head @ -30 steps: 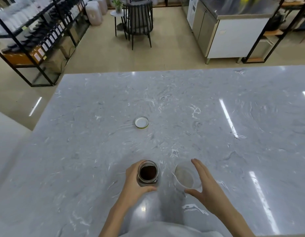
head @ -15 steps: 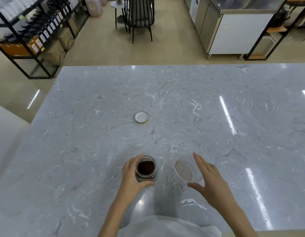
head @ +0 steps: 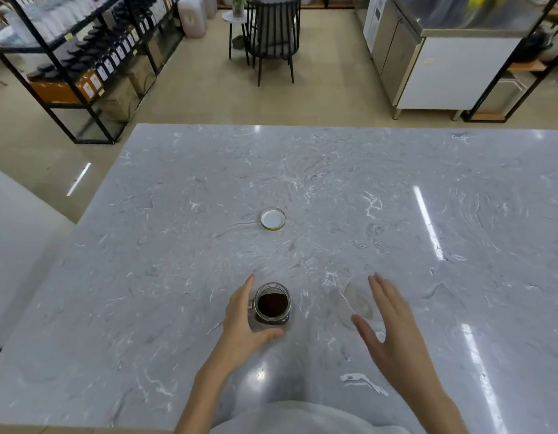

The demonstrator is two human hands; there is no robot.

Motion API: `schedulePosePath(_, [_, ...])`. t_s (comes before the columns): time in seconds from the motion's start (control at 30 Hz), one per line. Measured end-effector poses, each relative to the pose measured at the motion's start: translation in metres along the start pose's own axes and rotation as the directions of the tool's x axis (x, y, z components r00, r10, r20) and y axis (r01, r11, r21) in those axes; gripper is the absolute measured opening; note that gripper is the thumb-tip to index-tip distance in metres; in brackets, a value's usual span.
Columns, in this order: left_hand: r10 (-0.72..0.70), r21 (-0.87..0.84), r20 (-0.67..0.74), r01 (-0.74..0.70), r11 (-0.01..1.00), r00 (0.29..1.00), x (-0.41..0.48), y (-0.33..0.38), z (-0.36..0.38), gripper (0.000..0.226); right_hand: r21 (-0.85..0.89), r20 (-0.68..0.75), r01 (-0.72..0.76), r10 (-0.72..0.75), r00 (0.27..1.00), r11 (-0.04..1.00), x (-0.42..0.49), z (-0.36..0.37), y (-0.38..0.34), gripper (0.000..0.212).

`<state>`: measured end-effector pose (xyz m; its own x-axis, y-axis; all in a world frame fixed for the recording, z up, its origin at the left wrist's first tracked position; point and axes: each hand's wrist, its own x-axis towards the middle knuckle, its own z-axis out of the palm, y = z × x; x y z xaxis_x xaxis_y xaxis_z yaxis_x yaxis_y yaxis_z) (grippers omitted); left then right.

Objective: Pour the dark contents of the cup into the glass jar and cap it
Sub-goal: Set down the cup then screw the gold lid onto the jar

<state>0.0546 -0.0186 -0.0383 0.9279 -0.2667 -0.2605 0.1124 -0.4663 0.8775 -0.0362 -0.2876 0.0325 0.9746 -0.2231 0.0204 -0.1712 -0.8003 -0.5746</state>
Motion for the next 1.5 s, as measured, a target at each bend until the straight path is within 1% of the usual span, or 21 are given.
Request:
schedulePosePath(0.03, [0.013, -0.001, 0.003, -0.013, 1.000, 1.000, -0.001, 0.001, -0.003, 0.113, 0.205, 0.001, -0.055, 0.056, 0.998, 0.977, -0.004, 0.005, -0.015, 0.060])
schedulePosePath(0.07, [0.022, 0.000, 0.001, -0.022, 1.000, 1.000, -0.001, 0.003, -0.006, 0.107, 0.391, 0.084, -0.144, 0.121, 0.989, 0.909, -0.006, 0.013, -0.031, 0.050])
schedulePosePath(0.1, [0.025, 0.002, 0.000, -0.025, 1.000, 1.000, -0.001, 0.005, -0.008, 0.102, 0.506, 0.231, -0.259, 0.160, 0.960, 0.823, -0.007, 0.022, -0.046, 0.046])
schedulePosePath(0.13, [0.021, -0.001, 0.003, -0.021, 1.000, 1.000, 0.000, 0.007, -0.008, 0.099, 0.562, 0.371, -0.364, 0.167, 0.914, 0.743, -0.008, 0.032, -0.059, 0.044])
schedulePosePath(0.17, [0.013, -0.005, 0.008, -0.013, 1.000, 1.000, 0.000, 0.008, -0.008, 0.096, 0.593, 0.455, -0.418, 0.143, 0.879, 0.688, -0.008, 0.044, -0.067, 0.042])
schedulePosePath(0.27, [-0.014, 0.013, -0.002, 0.014, 1.000, 1.000, -0.008, 0.007, -0.006, 0.091, 0.667, 0.509, -0.440, 0.064, 0.858, 0.602, 0.000, 0.070, -0.081, 0.031])
schedulePosePath(0.3, [-0.026, 0.011, -0.028, 0.026, 1.000, 0.999, -0.011, 0.006, -0.006, 0.088, 0.678, 0.515, -0.447, 0.056, 0.855, 0.584, 0.006, 0.074, -0.084, 0.038])
schedulePosePath(0.37, [-0.056, -0.012, -0.095, 0.055, 0.998, 0.994, -0.018, 0.004, -0.007, 0.079, 0.690, 0.508, -0.468, 0.091, 0.856, 0.552, 0.021, 0.080, -0.087, 0.070])
schedulePosePath(0.4, [-0.063, -0.005, -0.126, 0.063, 0.998, 0.990, -0.019, 0.003, -0.008, 0.076, 0.692, 0.493, -0.468, 0.114, 0.863, 0.550, 0.030, 0.081, -0.087, 0.077])
schedulePosePath(0.5, [-0.044, 0.019, -0.167, 0.048, 0.999, 0.985, -0.021, 0.003, -0.009, 0.076, 0.702, 0.451, -0.461, 0.162, 0.878, 0.543, 0.045, 0.086, -0.081, 0.065])
schedulePosePath(0.57, [-0.009, -0.006, -0.161, 0.008, 1.000, 0.987, -0.020, 0.006, -0.006, 0.068, 0.697, 0.487, -0.487, 0.152, 0.860, 0.527, 0.042, 0.090, -0.076, 0.064])
schedulePosePath(0.67, [0.025, -0.032, -0.144, -0.030, 0.999, 0.989, -0.017, 0.008, 0.004, 0.059, 0.680, 0.523, -0.503, 0.128, 0.843, 0.534, 0.038, 0.092, -0.072, 0.068])
schedulePosePath(0.77, [-0.003, -0.039, -0.177, -0.004, 0.999, 0.984, -0.013, 0.007, 0.010, 0.060, 0.677, 0.518, -0.502, 0.136, 0.844, 0.538, 0.047, 0.092, -0.072, 0.065])
schedulePosePath(0.93, [0.007, -0.033, -0.165, -0.012, 0.999, 0.986, -0.006, 0.007, 0.009, 0.067, 0.668, 0.500, -0.469, 0.118, 0.858, 0.578, 0.060, 0.095, -0.072, 0.072])
schedulePosePath(1.03, [0.076, -0.013, -0.118, -0.078, 0.997, 0.990, -0.003, 0.007, 0.009, 0.075, 0.639, 0.510, -0.460, 0.108, 0.853, 0.616, 0.065, 0.097, -0.071, 0.069])
schedulePosePath(1.13, [0.060, -0.084, -0.042, -0.064, 0.994, 0.997, 0.002, 0.005, 0.006, 0.078, 0.617, 0.521, -0.450, 0.094, 0.849, 0.646, 0.079, 0.092, -0.068, 0.065])
schedulePosePath(1.2, [0.040, -0.136, -0.011, -0.042, 0.990, 0.999, 0.007, 0.005, 0.005, 0.080, 0.594, 0.468, -0.406, 0.112, 0.877, 0.695, 0.106, 0.089, -0.068, 0.054])
schedulePosePath(1.27, [0.018, -0.159, 0.026, -0.014, 0.987, 0.999, 0.014, 0.005, 0.005, 0.081, 0.503, 0.388, -0.310, 0.110, 0.915, 0.807, 0.143, 0.089, -0.071, 0.039])
schedulePosePath(1.33, [-0.002, -0.164, 0.079, 0.015, 0.986, 0.997, 0.020, 0.002, 0.007, 0.084, 0.370, 0.361, -0.218, 0.076, 0.929, 0.903, 0.186, 0.093, -0.077, 0.036])
schedulePosePath(1.43, [-0.006, -0.146, 0.127, 0.025, 0.989, 0.992, 0.030, -0.004, 0.008, 0.086, 0.104, 0.408, -0.108, 0.057, 0.911, 0.989, 0.246, 0.106, -0.087, 0.052])
schedulePosePath(1.5, [0.008, -0.128, 0.138, 0.010, 0.992, 0.990, 0.036, -0.003, 0.008, 0.086, -0.084, 0.449, 0.016, 0.024, 0.893, 0.996, 0.275, 0.119, -0.090, 0.066])
